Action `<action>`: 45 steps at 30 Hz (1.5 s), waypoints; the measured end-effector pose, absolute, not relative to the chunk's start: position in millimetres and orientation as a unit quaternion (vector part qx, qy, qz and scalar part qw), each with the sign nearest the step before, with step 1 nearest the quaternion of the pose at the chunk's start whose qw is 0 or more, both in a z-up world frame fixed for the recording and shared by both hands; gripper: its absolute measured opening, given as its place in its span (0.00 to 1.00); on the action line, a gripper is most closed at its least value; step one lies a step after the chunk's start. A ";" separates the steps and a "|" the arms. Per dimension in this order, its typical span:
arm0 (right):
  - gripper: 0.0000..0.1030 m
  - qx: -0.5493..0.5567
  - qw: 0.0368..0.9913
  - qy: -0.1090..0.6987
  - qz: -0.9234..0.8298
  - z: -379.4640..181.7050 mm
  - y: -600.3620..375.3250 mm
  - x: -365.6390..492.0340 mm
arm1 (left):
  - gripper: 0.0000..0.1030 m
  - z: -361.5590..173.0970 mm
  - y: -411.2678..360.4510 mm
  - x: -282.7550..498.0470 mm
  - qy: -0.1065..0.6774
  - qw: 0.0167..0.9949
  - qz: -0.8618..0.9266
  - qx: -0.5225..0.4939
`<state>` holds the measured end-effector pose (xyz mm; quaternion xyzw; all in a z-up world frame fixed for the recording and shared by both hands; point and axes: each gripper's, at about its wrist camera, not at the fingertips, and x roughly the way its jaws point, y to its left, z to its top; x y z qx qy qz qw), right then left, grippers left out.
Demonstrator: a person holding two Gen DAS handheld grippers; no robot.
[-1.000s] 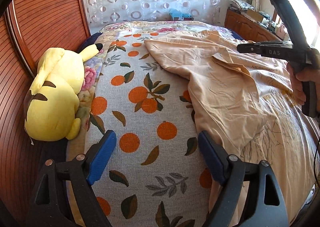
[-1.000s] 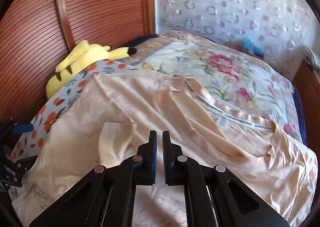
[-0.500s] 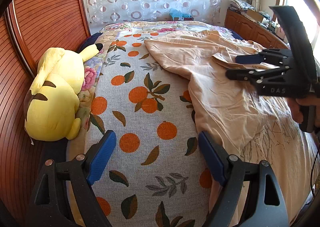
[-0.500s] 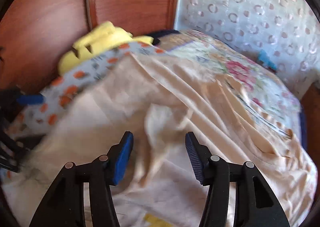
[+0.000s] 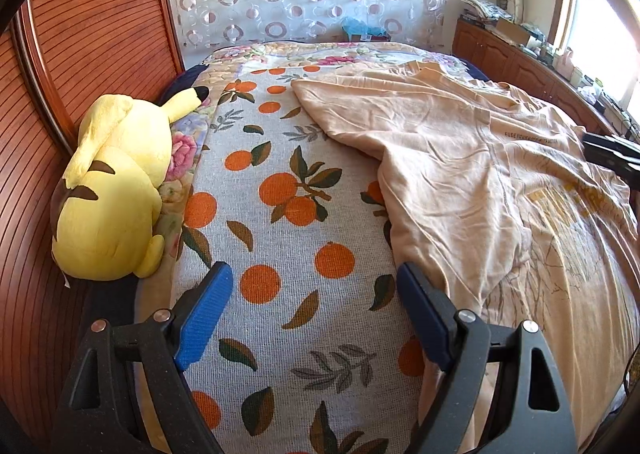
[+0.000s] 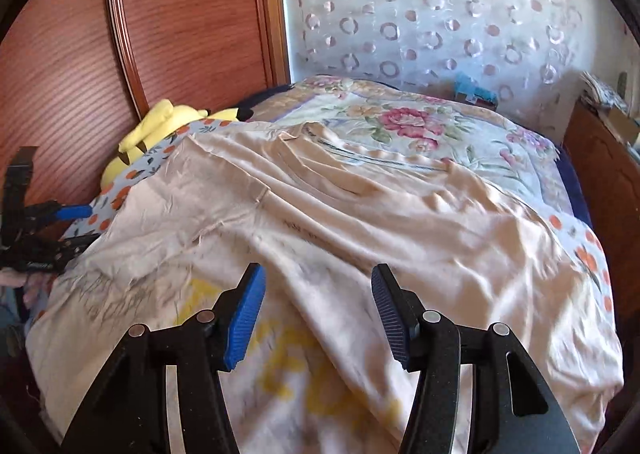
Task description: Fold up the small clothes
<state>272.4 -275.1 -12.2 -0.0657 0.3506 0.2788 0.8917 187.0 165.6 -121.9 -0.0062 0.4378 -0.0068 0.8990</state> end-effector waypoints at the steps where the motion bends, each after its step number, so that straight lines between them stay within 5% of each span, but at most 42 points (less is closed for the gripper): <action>1: 0.56 -0.058 0.894 0.349 0.274 -14.7 -284.1 267.8 | 0.82 -118.8 165.0 186.7 0.435 0.900 -0.009 -0.011; 12: 0.56 0.007 0.925 0.353 0.139 -26.4 -404.5 236.3 | 0.82 -63.8 89.9 206.6 0.367 0.924 -0.103 -0.013; 31: 0.55 0.061 0.917 0.383 0.092 -44.7 -437.6 254.2 | 0.82 -115.5 -36.6 241.1 0.425 0.885 -0.184 0.056; 36: 0.37 0.038 0.917 0.387 0.093 -55.6 -435.9 257.3 | 0.82 -118.7 -38.5 240.6 0.429 0.883 -0.179 0.063; 40: 0.07 0.026 0.912 0.398 0.097 -58.8 -438.2 250.7 | 0.86 -121.1 -49.0 239.7 0.430 0.882 -0.171 0.091; 45: 0.06 0.009 0.911 0.402 0.095 -45.4 -441.7 224.9 | 0.86 -120.4 -46.2 240.6 0.432 0.881 -0.173 0.085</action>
